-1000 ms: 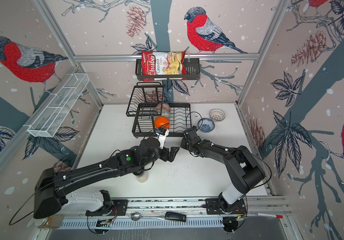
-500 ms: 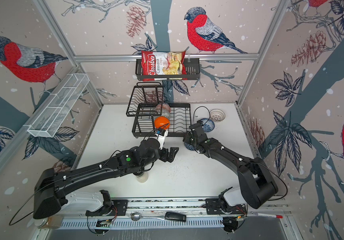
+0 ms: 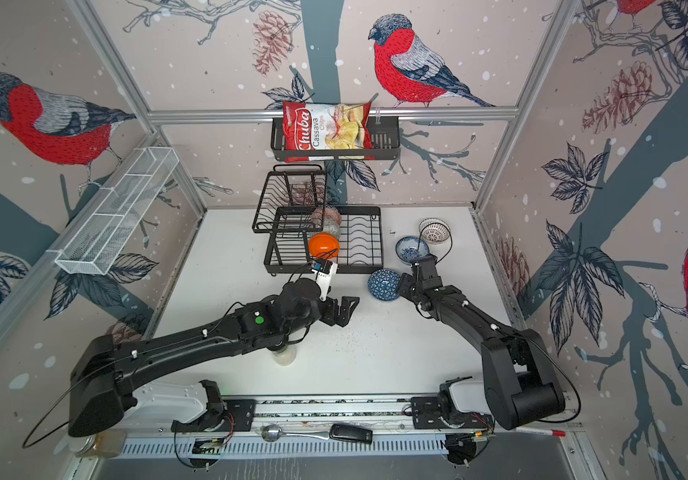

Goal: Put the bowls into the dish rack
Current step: 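Grasp the rim of the blue triangle-patterned bowl with the right gripper, then lift the bowl and tilt it toward the left gripper while the left gripper approaches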

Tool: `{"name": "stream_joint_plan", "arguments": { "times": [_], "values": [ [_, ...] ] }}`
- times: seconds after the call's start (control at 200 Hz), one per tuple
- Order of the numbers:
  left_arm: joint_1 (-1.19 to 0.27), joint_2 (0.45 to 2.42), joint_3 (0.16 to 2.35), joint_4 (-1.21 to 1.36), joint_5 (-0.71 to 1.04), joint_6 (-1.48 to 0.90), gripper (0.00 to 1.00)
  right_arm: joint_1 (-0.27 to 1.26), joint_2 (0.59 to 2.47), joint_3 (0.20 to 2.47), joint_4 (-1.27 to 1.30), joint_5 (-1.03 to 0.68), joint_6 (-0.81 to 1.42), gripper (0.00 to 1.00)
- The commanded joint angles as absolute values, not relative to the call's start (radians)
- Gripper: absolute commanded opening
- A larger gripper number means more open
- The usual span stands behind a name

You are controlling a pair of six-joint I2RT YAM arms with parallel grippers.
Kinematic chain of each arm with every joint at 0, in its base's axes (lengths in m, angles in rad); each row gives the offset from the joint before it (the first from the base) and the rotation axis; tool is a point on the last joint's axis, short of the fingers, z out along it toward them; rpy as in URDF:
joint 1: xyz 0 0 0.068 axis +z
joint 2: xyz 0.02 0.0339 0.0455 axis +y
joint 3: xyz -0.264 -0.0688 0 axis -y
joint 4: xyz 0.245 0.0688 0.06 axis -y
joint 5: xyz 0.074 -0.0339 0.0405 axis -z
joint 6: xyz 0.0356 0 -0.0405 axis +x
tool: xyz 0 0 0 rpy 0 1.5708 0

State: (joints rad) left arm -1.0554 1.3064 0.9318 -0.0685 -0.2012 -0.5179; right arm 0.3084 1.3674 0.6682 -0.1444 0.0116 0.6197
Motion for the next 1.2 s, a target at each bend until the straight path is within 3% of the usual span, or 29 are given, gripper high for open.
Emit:
{"name": "stream_joint_plan", "arguments": {
  "times": [0.0, 0.095, 0.235, 0.47, 0.635, 1.011, 1.191],
  "values": [
    [-1.052, 1.317, 0.944, -0.018, -0.180, -0.520, 0.98, 0.308, 1.408, 0.669, -0.075, -0.036, 0.603, 0.64],
    [-1.050, 1.316, 0.939, -0.011, -0.169, -0.527, 0.98, 0.308, 1.454, 0.683, -0.060, -0.046, 0.605, 0.58],
    [-1.034, 1.323, 0.937, -0.006, -0.145, -0.552, 0.98, 0.308, 1.499, 0.684, -0.026, -0.069, 0.622, 0.42],
    [-1.010, 1.365, 0.956, -0.023, -0.162, -0.630, 0.98, 0.310, 1.443, 0.653, -0.011, -0.052, 0.649, 0.16],
    [-0.987, 1.417, 0.992, -0.024, -0.162, -0.702, 0.98, 0.325, 1.333, 0.634, -0.044, -0.002, 0.664, 0.10],
    [-0.980, 1.557, 1.091, 0.062, -0.175, -0.810, 0.97, 0.405, 1.072, 0.624, -0.075, 0.103, 0.711, 0.06],
    [-0.970, 1.608, 1.094, 0.135, -0.151, -0.825, 0.91, 0.488, 1.038, 0.626, -0.045, 0.144, 0.724, 0.06]
  ]
}}
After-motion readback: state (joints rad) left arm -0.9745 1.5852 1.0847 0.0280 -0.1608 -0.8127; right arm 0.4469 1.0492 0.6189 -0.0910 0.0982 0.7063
